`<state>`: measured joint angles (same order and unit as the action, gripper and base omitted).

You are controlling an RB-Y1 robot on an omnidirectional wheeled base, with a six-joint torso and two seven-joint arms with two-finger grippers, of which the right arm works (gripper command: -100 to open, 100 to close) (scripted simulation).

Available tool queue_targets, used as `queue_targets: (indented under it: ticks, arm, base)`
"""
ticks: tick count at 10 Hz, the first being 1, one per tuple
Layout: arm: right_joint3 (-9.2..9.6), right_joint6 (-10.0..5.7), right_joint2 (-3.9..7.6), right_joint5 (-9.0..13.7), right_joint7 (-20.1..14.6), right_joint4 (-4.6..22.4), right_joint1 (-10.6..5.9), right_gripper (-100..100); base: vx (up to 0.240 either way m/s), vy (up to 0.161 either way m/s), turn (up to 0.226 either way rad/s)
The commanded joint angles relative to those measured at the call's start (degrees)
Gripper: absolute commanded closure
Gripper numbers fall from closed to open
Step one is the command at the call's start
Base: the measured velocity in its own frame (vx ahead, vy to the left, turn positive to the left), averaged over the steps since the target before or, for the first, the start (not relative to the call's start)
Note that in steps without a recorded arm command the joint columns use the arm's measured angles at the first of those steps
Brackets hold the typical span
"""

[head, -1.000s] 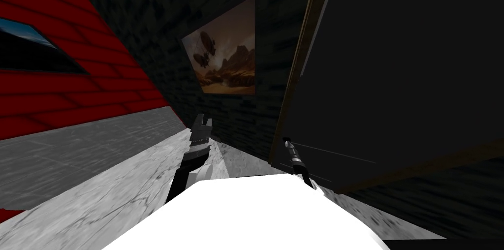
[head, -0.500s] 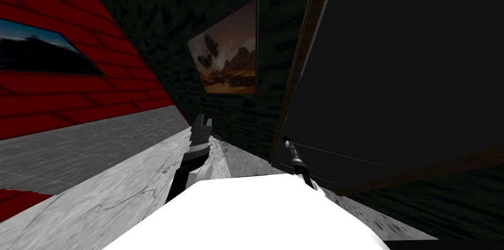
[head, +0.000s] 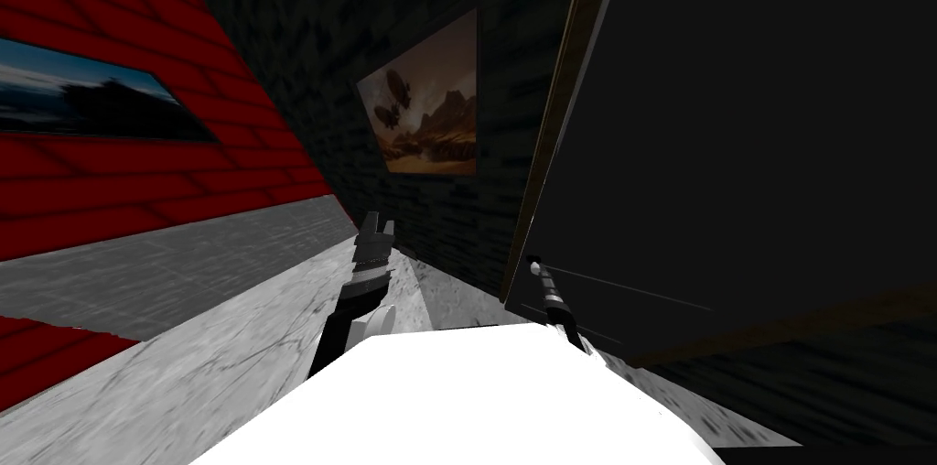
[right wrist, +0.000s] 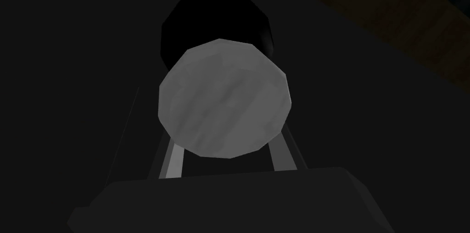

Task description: Pull the door open

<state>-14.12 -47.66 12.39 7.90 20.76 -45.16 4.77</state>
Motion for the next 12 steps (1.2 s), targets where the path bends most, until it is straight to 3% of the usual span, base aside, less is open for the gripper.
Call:
queue_targets:
  ticks: [1, 4, 6, 12]
  arm:
    - [0.84, 0.03, -0.22, 0.99, -2.86, -0.03, 0.04, 100]
    - [1.18, -0.02, -0.05, 1.97, -5.78, -0.02, 0.10, 100]
    - [1.86, -0.10, 0.29, 3.92, -9.56, -0.01, 0.21, 100]
    - [2.91, -0.23, 0.81, 6.91, -17.75, 0.01, 0.38, 100]
  base:
    - [-0.039, -0.011, 0.073]
    - [-0.036, -0.012, 0.049]
    - [-0.045, -0.008, 0.087]
    - [-0.044, -0.010, 0.062]
